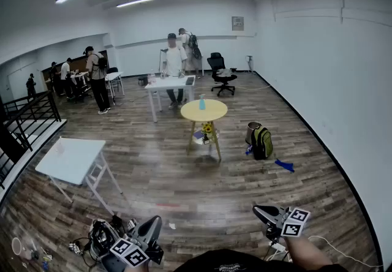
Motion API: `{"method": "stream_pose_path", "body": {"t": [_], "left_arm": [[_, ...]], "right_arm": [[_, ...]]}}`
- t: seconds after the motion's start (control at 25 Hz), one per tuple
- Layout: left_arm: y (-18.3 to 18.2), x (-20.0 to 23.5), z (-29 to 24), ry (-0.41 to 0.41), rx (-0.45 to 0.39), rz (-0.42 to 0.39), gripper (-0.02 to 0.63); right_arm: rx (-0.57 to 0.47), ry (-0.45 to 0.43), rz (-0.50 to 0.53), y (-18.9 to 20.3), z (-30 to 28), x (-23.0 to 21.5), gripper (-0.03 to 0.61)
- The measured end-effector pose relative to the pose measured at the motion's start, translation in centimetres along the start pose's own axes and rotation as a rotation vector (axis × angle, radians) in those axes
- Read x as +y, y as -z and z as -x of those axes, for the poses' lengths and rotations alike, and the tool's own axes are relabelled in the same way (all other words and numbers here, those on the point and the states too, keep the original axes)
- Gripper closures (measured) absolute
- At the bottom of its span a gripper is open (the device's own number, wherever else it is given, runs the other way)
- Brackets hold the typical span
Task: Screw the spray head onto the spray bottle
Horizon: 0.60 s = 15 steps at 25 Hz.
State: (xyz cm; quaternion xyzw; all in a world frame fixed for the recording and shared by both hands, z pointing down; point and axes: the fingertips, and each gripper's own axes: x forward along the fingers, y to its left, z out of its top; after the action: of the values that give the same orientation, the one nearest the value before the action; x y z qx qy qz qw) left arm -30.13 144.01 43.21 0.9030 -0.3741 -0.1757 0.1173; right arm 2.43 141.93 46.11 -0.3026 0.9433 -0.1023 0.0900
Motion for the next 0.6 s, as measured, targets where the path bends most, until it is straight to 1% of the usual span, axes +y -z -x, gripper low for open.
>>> {"method": "stream_pose_path", "body": {"t": [0.32, 0.6], "left_arm": [[0.3, -0.6, 0.0, 0.015, 0.006, 0.004, 0.594], [0.5, -1.3, -1.1, 0.022, 0.007, 0.01, 0.594]], "right_arm": [[-0.003, 0.008, -0.003, 0.4, 0.7, 0.3, 0.566], [-0.01, 0.011, -0.016, -0.2, 1.6, -0.4, 0.566]]}}
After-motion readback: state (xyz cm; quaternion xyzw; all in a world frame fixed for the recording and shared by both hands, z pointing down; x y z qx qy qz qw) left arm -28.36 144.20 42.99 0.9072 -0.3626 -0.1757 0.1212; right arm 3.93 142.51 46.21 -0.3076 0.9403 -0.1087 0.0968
